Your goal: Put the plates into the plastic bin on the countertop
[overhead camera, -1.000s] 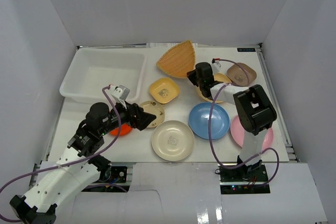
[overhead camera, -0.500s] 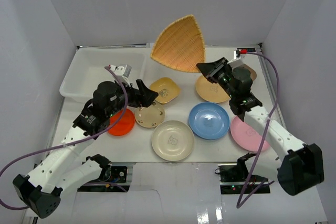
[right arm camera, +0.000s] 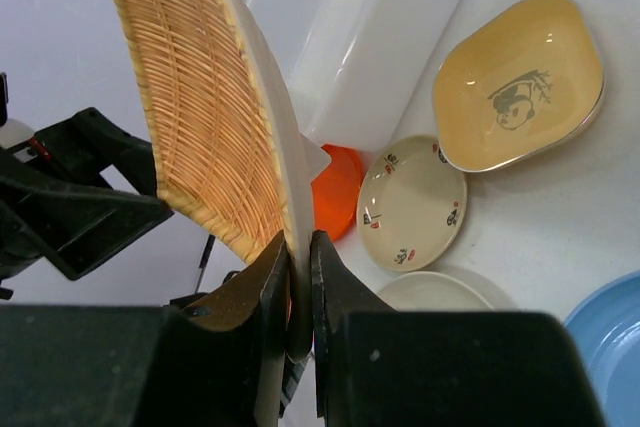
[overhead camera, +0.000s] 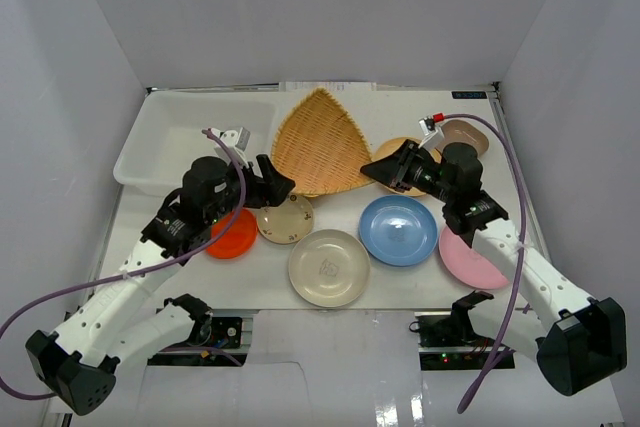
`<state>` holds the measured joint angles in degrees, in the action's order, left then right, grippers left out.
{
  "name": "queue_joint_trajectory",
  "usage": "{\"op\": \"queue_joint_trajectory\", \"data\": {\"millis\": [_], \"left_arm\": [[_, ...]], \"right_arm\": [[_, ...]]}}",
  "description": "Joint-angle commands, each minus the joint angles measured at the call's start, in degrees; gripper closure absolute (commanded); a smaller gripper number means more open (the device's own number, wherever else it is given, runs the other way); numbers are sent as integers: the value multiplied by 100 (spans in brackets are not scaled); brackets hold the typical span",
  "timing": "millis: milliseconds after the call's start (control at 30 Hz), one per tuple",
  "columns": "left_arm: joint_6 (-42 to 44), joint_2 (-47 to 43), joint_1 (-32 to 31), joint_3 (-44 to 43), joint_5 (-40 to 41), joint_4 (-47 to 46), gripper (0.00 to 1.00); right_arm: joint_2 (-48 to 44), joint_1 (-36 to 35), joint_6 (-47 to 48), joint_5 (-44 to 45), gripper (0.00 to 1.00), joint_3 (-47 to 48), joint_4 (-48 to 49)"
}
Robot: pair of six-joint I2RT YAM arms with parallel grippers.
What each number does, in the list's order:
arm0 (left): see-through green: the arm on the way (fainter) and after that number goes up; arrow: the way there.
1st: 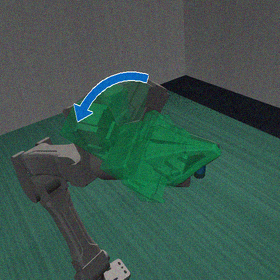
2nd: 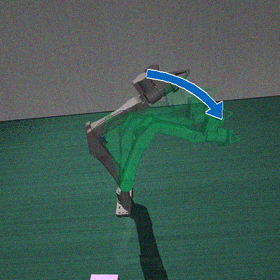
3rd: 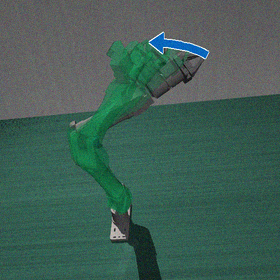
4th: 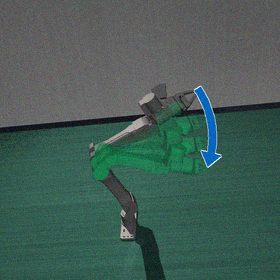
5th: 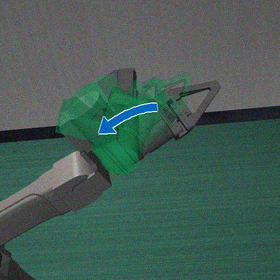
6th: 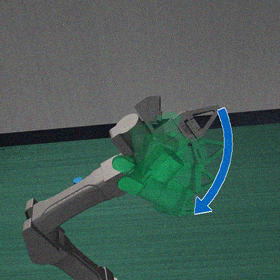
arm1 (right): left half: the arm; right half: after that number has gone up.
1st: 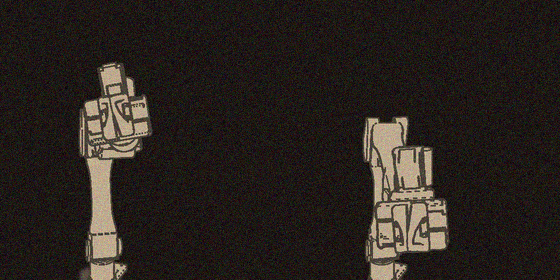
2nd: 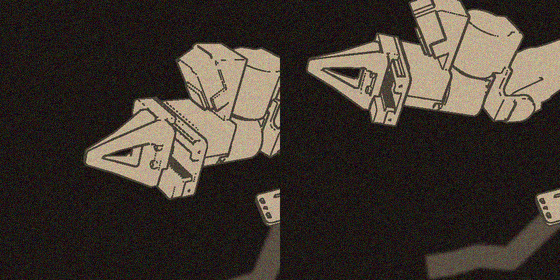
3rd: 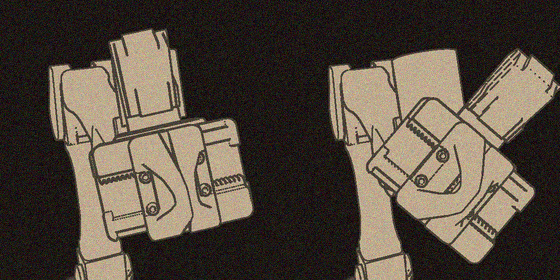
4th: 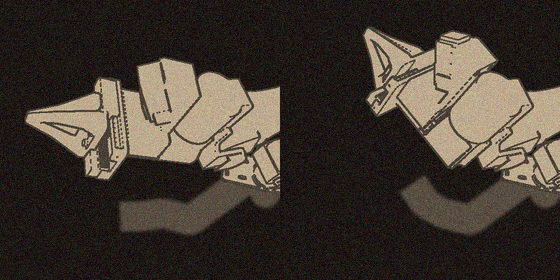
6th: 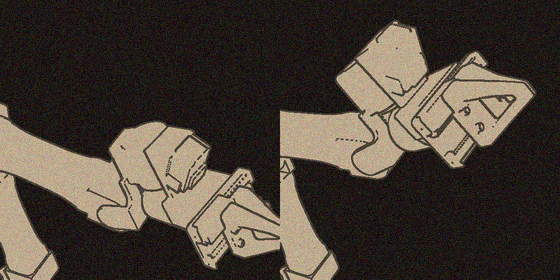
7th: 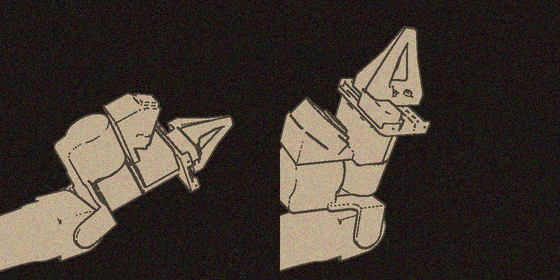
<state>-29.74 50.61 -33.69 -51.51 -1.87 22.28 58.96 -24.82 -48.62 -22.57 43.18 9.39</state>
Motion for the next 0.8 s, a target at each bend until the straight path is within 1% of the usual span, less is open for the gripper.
{"op": "queue_joint_trajectory", "data": {"millis": [0, 67, 133, 167, 233, 267, 367, 400, 433, 533, 567, 600, 667, 700, 767], "left_arm": [[20, -16, 21, 71, 308, 74, 18], [73, 124, 12, 9, 354, 57, 23], [100, 195, 12, -52, 441, 13, 31], [100, 212, 12, -53, 450, -22, 39], [108, 239, 12, -9, 468, -189, 50], [108, 248, 21, 18, 486, -276, 62], [108, 361, 12, 79, 407, -382, 78], [117, 414, 21, 88, 363, -409, 91], [117, 493, 21, 79, 337, -418, 99], [91, 546, 21, 44, 363, -479, 100], [82, 555, 12, -8, 380, -531, 100], [56, 555, 12, -52, 415, -532, 100], [-14, 634, 21, -166, 468, -532, 100], [-49, 660, 38, -289, 529, -523, 100], [-216, 722, 90, -412, 591, -514, 100]], "right_arm": [[-139, 3, -16, -520, 92, -64, 590], [-130, -5, -68, -608, 92, -134, 652], [-113, 3, -86, -644, 92, -178, 696], [-113, 3, -86, -635, 92, -230, 696], [-104, 3, -95, -661, 92, -283, 722], [-95, 3, -95, -679, 92, -318, 740], [-86, 3, -104, -758, 92, -371, 810], [-86, 3, -121, -775, 92, -398, 828], [-78, 3, -121, -802, 92, -407, 837], [-69, 3, -42, -811, 92, -398, 793], [-69, 3, -34, -811, 87, -415, 793], [-77, 3, -25, -828, 73, -424, 793], [-95, 3, -51, -890, 56, -494, 915], [-113, 3, -68, -907, 41, -521, 968], [-191, 3, -60, -907, 31, -556, 986]]}}
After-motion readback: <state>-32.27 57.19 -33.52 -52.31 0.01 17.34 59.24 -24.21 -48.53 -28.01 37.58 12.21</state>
